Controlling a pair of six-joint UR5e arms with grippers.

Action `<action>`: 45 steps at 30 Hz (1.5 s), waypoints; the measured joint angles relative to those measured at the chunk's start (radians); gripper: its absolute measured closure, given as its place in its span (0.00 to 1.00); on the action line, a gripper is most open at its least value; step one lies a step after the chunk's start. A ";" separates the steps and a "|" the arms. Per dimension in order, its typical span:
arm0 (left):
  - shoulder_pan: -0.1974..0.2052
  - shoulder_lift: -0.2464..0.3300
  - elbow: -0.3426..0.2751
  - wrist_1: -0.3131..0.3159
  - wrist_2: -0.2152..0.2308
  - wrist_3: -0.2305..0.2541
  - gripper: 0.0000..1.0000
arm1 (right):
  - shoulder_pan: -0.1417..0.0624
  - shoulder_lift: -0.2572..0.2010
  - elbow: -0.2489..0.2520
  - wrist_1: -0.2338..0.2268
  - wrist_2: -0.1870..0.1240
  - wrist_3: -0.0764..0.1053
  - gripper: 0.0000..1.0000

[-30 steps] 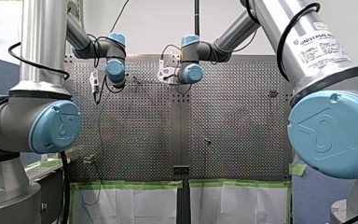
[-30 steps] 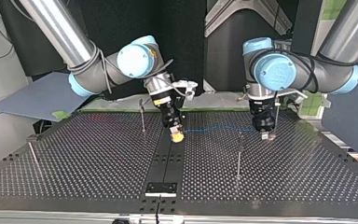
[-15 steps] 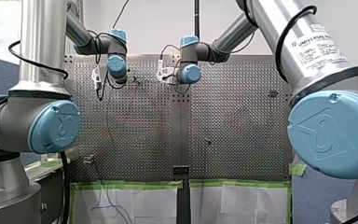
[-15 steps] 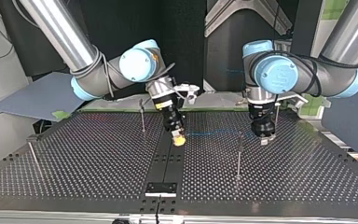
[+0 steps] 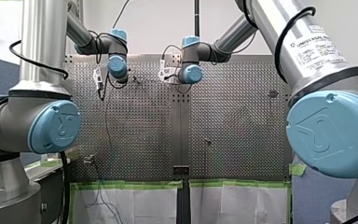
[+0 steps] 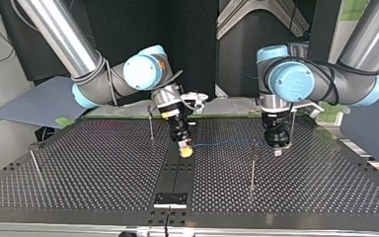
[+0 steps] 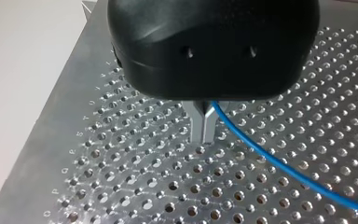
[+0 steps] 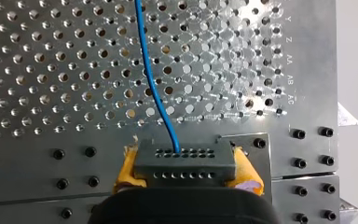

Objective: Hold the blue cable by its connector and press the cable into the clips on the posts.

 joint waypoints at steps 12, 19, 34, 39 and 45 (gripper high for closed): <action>0.011 -0.040 0.029 -0.009 0.021 -0.038 1.00 | -0.014 0.006 0.000 -0.001 -0.005 -0.001 1.00; 0.026 -0.057 0.029 -0.009 0.034 -0.047 1.00 | -0.023 0.010 0.000 -0.003 -0.005 -0.003 1.00; 0.053 -0.094 0.104 -0.044 0.098 -0.068 1.00 | -0.038 0.041 -0.030 -0.005 -0.007 -0.004 1.00; 0.067 -0.121 0.115 -0.057 0.109 -0.062 1.00 | -0.044 0.061 -0.048 -0.005 -0.004 -0.004 1.00; 0.080 -0.126 0.116 -0.057 0.107 -0.061 0.85 | -0.054 0.071 -0.055 -0.005 -0.003 -0.004 1.00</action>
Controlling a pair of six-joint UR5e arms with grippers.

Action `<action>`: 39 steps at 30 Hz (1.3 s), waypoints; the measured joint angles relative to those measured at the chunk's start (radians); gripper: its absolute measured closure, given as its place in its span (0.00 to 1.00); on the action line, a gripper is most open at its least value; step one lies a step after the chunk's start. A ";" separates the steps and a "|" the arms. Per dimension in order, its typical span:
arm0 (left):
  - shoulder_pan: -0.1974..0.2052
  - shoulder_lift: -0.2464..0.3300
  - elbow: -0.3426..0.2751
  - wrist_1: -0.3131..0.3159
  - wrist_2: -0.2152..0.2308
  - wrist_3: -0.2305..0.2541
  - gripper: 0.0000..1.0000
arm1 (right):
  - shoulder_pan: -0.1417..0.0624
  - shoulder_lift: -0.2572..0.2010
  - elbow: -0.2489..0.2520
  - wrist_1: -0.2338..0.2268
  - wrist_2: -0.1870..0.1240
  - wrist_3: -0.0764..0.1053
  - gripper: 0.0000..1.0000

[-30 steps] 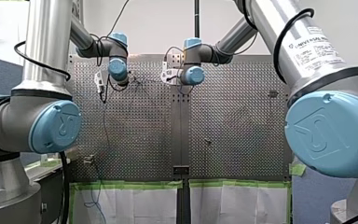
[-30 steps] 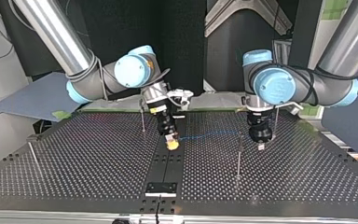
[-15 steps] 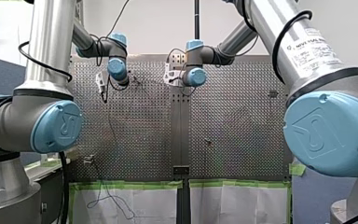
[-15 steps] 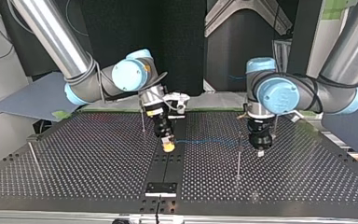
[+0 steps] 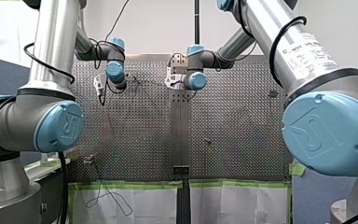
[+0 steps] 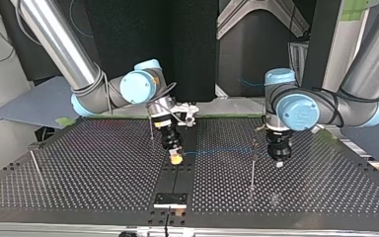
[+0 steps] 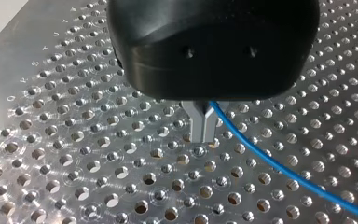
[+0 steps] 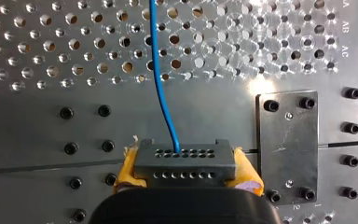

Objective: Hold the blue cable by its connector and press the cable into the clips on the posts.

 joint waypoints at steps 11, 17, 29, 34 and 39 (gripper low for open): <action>-0.003 0.001 0.000 -0.016 -0.009 0.048 0.02 | -0.010 0.001 -0.001 0.005 -0.001 0.004 1.00; -0.013 0.004 0.000 -0.033 -0.030 0.074 0.02 | -0.020 0.000 -0.001 0.005 0.000 0.006 1.00; -0.020 0.082 0.000 -0.039 0.028 0.009 0.02 | -0.041 0.000 -0.001 0.003 -0.001 0.006 1.00; -0.025 0.104 0.000 -0.057 0.045 -0.036 0.02 | -0.049 -0.001 -0.001 0.004 -0.003 0.006 1.00; -0.027 0.107 0.000 -0.078 0.004 -0.049 0.02 | -0.055 -0.003 -0.001 0.004 -0.004 0.005 1.00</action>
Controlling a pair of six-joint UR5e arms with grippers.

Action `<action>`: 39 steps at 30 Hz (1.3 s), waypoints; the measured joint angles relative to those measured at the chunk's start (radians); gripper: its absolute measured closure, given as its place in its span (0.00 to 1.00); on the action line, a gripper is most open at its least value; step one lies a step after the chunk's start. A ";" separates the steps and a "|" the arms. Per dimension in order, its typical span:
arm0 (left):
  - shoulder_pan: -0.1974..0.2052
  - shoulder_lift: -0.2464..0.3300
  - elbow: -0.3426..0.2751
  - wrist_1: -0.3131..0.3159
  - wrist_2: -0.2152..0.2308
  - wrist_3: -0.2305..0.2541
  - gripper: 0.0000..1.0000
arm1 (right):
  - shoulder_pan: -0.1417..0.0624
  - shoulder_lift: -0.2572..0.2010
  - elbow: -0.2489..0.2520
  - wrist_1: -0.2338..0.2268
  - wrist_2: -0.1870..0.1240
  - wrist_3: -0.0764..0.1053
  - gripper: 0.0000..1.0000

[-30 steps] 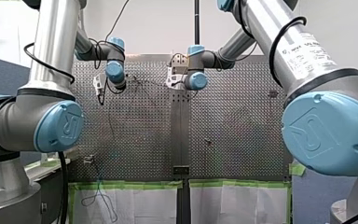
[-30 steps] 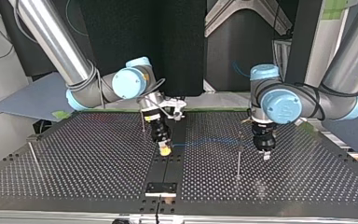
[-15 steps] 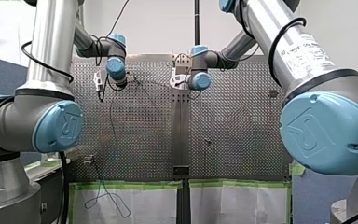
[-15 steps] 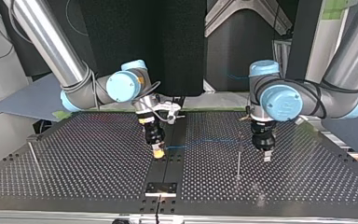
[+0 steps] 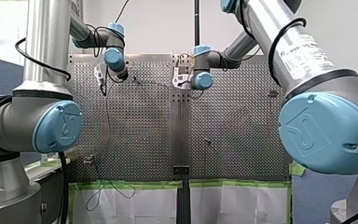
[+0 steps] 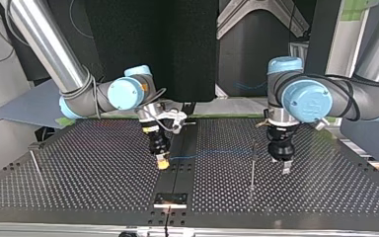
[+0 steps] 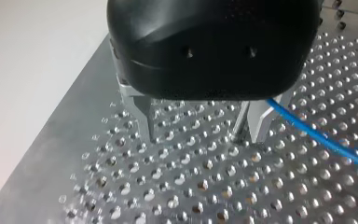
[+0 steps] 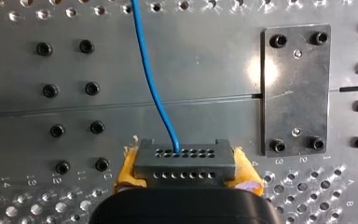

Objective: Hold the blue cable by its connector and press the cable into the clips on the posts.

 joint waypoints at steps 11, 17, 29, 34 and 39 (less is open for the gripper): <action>-0.007 -0.006 -0.001 -0.025 -0.098 0.060 0.02 | -0.014 -0.001 -0.004 -0.001 -0.001 -0.003 1.00; -0.021 -0.006 -0.022 -0.070 -0.113 0.088 0.02 | -0.016 -0.001 -0.005 0.000 -0.001 -0.002 1.00; -0.054 -0.006 -0.040 -0.125 -0.129 0.093 0.02 | -0.017 -0.001 -0.005 0.002 -0.001 -0.003 1.00; -0.064 -0.006 -0.040 -0.141 -0.127 0.085 0.02 | -0.016 -0.001 -0.005 0.002 -0.001 -0.005 1.00; -0.061 -0.002 -0.041 -0.163 -0.127 0.068 0.02 | -0.012 -0.001 -0.005 0.002 -0.001 -0.012 1.00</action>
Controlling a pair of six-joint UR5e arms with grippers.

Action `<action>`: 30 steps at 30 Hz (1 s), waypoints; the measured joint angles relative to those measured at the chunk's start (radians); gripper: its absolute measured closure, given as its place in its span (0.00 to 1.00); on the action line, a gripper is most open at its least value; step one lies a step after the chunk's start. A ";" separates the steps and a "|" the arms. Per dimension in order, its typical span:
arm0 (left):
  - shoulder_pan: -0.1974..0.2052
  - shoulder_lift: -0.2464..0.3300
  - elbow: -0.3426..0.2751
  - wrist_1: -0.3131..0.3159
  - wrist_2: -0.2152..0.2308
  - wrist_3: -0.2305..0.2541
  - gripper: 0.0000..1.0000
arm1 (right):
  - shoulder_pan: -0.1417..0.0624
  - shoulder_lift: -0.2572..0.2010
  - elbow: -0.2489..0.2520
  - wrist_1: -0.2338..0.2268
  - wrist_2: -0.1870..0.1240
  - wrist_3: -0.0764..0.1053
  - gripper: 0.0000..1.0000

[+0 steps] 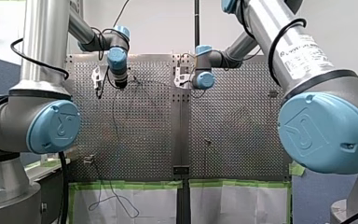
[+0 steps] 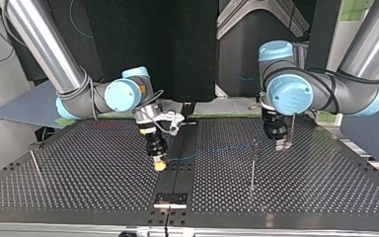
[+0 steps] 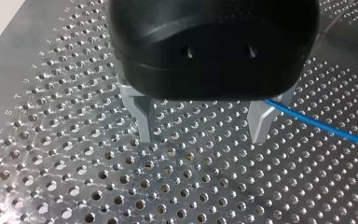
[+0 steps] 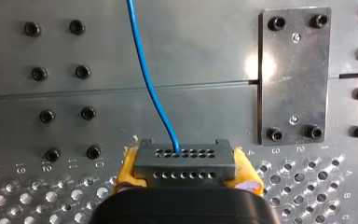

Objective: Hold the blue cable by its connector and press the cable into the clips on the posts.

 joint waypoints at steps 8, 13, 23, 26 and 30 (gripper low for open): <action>-0.003 0.041 -0.012 -0.017 0.000 -0.013 0.02 | 0.001 0.000 0.000 -0.001 0.000 -0.006 1.00; -0.018 0.054 -0.030 -0.021 0.022 -0.017 0.02 | -0.001 0.000 0.000 -0.002 0.000 -0.006 1.00; -0.047 0.079 -0.040 -0.024 0.088 -0.028 0.02 | -0.002 0.000 0.000 -0.002 0.000 -0.006 1.00; -0.049 0.097 -0.040 -0.020 0.090 -0.023 0.02 | -0.001 0.000 0.000 -0.002 0.000 -0.006 1.00; -0.058 0.109 -0.040 -0.003 0.103 -0.001 0.02 | -0.001 0.000 0.000 -0.002 0.000 -0.006 1.00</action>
